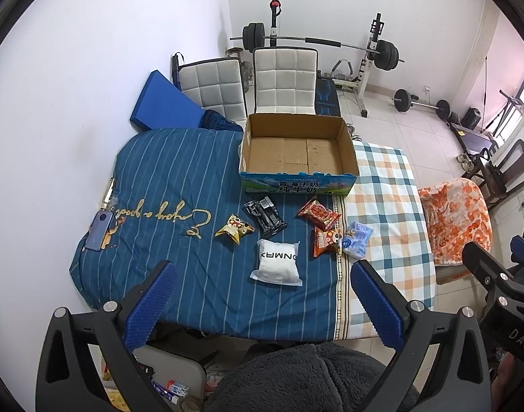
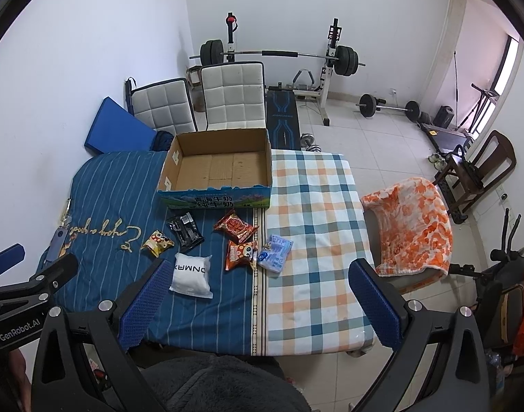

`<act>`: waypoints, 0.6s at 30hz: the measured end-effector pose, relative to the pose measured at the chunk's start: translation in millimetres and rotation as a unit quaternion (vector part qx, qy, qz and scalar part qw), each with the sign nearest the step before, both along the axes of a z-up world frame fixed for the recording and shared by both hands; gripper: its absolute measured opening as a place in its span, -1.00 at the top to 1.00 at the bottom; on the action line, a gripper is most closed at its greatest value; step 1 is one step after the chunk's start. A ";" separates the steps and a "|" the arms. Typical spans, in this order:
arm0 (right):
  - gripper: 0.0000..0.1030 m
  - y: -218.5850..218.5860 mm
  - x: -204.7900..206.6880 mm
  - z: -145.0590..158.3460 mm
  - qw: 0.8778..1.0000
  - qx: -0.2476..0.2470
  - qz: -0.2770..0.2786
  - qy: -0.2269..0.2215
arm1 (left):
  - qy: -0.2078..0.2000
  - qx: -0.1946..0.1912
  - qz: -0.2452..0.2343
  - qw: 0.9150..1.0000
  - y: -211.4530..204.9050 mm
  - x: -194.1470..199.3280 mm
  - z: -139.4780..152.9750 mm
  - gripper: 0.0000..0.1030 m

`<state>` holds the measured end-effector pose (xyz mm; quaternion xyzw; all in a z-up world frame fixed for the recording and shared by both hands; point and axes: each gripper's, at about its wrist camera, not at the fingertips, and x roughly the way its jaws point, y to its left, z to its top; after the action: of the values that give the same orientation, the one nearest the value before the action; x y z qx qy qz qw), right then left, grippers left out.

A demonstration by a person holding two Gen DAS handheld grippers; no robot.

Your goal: Organize snacks

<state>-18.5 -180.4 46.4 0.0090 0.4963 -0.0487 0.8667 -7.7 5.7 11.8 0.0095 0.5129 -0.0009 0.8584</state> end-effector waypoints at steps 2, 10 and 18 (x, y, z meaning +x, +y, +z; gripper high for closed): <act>-1.00 0.7 1.0 -0.5 1.000 0.003 0.001 0.001 | 0.000 0.000 0.000 1.000 0.0 -0.4 -0.2 -1.00; -1.00 -2.6 15.3 -12.7 1.000 0.009 0.007 0.008 | 0.004 -0.001 0.009 1.000 0.1 20.2 -9.9 -1.00; -1.00 -30.4 63.0 -68.8 0.999 -0.002 0.015 0.043 | 0.048 0.014 0.032 0.998 4.1 72.9 -73.5 -1.00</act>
<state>44.5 -210.8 -22.4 -0.0020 0.5334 -0.0368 0.8450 65.2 9.8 -61.7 0.0049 0.5531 0.0338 0.8324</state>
